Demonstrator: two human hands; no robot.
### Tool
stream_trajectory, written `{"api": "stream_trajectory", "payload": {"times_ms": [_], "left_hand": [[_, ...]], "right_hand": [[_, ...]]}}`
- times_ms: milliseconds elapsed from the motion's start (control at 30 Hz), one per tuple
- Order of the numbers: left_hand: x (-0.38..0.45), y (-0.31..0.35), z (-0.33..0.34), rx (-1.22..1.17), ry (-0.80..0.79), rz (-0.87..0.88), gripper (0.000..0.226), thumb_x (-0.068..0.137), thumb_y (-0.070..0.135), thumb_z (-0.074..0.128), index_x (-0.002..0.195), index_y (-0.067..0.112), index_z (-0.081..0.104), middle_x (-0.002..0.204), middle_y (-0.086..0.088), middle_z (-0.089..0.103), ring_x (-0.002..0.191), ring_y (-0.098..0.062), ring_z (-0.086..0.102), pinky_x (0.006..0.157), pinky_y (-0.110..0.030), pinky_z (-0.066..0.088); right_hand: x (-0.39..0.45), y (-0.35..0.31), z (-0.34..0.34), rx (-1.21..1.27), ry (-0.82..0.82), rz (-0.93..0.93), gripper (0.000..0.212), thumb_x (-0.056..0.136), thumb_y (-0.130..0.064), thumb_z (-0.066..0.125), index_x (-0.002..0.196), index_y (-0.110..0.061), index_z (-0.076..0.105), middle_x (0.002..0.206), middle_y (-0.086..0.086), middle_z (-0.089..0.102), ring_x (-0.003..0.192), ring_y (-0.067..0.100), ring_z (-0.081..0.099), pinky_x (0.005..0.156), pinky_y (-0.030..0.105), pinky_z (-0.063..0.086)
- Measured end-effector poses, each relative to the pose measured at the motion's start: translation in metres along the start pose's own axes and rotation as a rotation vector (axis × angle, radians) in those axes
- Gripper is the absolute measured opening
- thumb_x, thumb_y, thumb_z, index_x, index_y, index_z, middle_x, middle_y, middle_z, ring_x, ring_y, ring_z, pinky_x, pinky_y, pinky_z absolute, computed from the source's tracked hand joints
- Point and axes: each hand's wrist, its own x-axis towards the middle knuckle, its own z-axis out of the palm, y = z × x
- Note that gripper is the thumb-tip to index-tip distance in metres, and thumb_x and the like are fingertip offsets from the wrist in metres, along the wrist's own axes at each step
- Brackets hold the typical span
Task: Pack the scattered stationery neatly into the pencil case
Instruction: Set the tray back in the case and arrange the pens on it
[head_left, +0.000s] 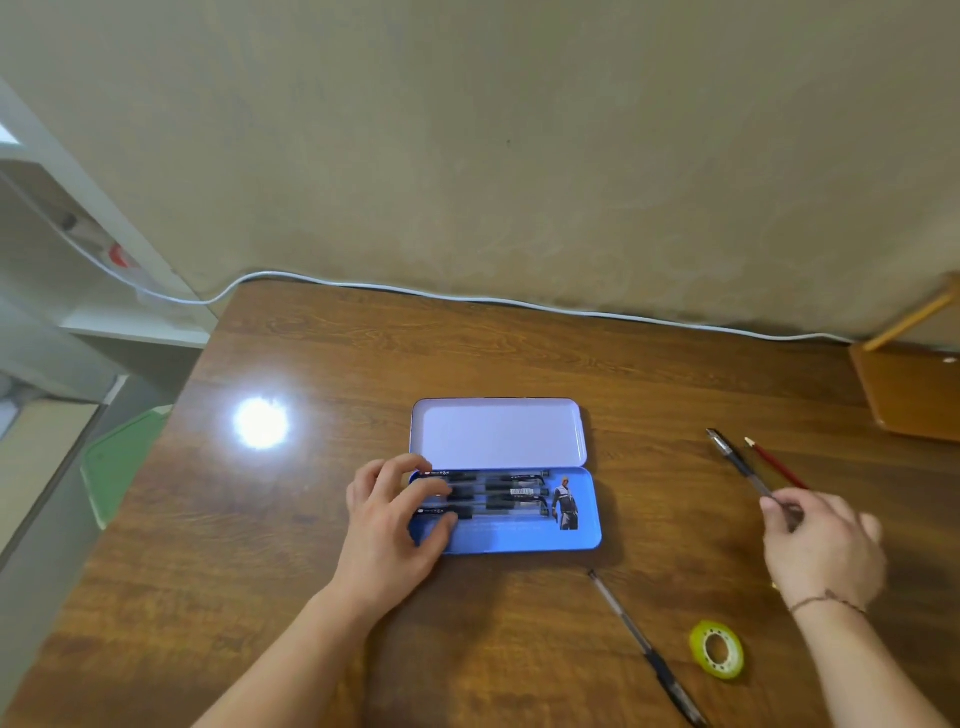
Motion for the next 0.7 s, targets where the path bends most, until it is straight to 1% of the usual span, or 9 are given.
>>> {"api": "stream_trajectory", "payload": {"times_ms": [67,133,200,300,367,467,533,600,700], "left_hand": [[0.004,0.013,0.003,-0.001,0.137,0.065,0.017,0.084,0.028,0.065,0.1,0.028,0.062,0.112,0.003,0.061,0.106,-0.027,0.048,0.095,-0.04,0.036],[0.009,0.036,0.009,-0.046,0.167,0.15,0.016,0.086,0.022,0.066,0.102,0.023,0.064,0.107,0.003,0.064,0.101,-0.025,0.053,0.094,-0.035,0.039],[0.012,0.067,0.015,-0.223,0.053,0.086,0.02,0.091,0.027,0.061,0.108,0.02,0.066,0.105,0.008,0.066,0.099,-0.015,0.059,0.091,-0.029,0.044],[0.013,0.104,0.019,-0.525,-0.149,-0.117,0.026,0.096,0.038,0.048,0.116,0.031,0.063,0.104,0.017,0.068,0.097,-0.004,0.063,0.085,-0.027,0.05],[0.009,0.112,0.021,-0.609,-0.138,-0.141,0.021,0.097,0.036,0.046,0.109,0.037,0.063,0.102,0.019,0.069,0.097,-0.005,0.066,0.084,-0.026,0.052],[0.003,0.103,0.018,-0.547,-0.093,-0.055,0.015,0.095,0.03,0.053,0.105,0.032,0.064,0.101,0.019,0.07,0.094,-0.001,0.066,0.08,-0.027,0.054],[0.0,0.09,0.016,-0.429,-0.082,0.094,0.014,0.097,0.029,0.055,0.107,0.025,0.065,0.099,0.014,0.069,0.089,-0.002,0.065,0.075,-0.026,0.055],[0.0,0.072,0.015,-0.296,-0.085,0.244,0.018,0.097,0.029,0.057,0.11,0.02,0.066,0.093,0.008,0.067,0.08,-0.009,0.063,0.069,-0.022,0.052],[-0.004,0.051,0.013,-0.161,-0.146,0.343,0.019,0.095,0.028,0.062,0.111,0.018,0.066,0.087,0.005,0.064,0.073,-0.014,0.059,0.063,-0.023,0.049]], "right_hand": [[-0.016,-0.018,-0.005,0.157,0.115,-0.105,0.023,0.092,-0.032,0.054,0.094,-0.015,0.07,0.102,0.009,0.068,0.094,0.033,0.051,0.073,0.036,0.042],[-0.044,-0.047,-0.014,0.346,0.157,-0.237,0.029,0.09,-0.035,0.049,0.092,-0.014,0.069,0.094,0.002,0.067,0.095,0.029,0.052,0.079,0.035,0.04],[-0.08,-0.082,-0.019,0.573,0.123,-0.321,0.026,0.085,-0.038,0.053,0.086,-0.017,0.069,0.086,-0.006,0.065,0.09,0.023,0.052,0.079,0.03,0.039],[-0.129,-0.126,-0.019,0.855,0.043,-0.381,0.022,0.082,-0.037,0.06,0.085,-0.017,0.071,0.086,-0.018,0.061,0.085,0.014,0.054,0.079,0.024,0.043],[-0.145,-0.138,-0.013,0.894,-0.01,-0.475,0.02,0.082,-0.033,0.06,0.088,-0.018,0.072,0.088,-0.025,0.059,0.086,0.01,0.054,0.079,0.024,0.046],[-0.149,-0.135,-0.009,0.958,-0.133,-0.547,0.015,0.082,-0.024,0.059,0.094,-0.029,0.067,0.095,-0.026,0.062,0.091,0.008,0.057,0.082,0.028,0.049],[-0.15,-0.128,-0.016,1.184,-0.255,-0.445,0.021,0.083,-0.015,0.059,0.1,-0.026,0.065,0.092,-0.007,0.067,0.083,0.018,0.063,0.077,0.037,0.053],[-0.148,-0.118,-0.027,1.336,-0.296,-0.395,0.031,0.083,-0.015,0.061,0.113,-0.022,0.063,0.092,0.001,0.068,0.082,0.02,0.065,0.077,0.032,0.055],[-0.135,-0.109,-0.031,1.048,-0.146,-0.7,0.024,0.083,-0.027,0.066,0.101,-0.012,0.07,0.093,-0.005,0.068,0.086,0.01,0.066,0.076,0.025,0.054]]}}
